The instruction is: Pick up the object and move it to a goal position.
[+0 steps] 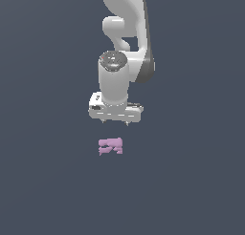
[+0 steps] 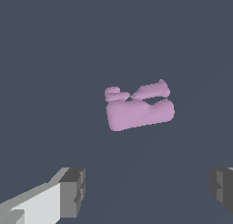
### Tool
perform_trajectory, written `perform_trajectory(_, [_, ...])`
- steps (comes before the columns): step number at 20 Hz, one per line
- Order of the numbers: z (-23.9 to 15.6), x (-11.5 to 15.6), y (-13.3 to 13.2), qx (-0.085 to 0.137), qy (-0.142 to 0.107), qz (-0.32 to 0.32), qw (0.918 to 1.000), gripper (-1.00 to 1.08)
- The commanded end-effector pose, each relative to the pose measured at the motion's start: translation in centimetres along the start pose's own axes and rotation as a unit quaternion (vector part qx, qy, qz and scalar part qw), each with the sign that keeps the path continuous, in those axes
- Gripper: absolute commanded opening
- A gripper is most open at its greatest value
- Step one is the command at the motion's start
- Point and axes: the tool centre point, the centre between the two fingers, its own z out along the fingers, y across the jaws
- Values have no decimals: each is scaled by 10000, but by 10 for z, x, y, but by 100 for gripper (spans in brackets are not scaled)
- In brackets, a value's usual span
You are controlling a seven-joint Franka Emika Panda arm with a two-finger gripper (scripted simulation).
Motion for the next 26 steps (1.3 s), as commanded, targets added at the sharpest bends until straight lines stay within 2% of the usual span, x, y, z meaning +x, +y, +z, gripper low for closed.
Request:
perform_trajectory(1, [3,2,0,12,-3,194,9998,100])
perform_trajectory(7, [11,7,2,50,-10,855,9963,100])
perform_trajectory(13, [23,14,4,91,-22,1724,9850,100])
perform_trajectory(19, [35,21,7,121,-34,2598,9656,100])
perform_trajectory(26, [49,29,10,145,-44,3588,9333,100])
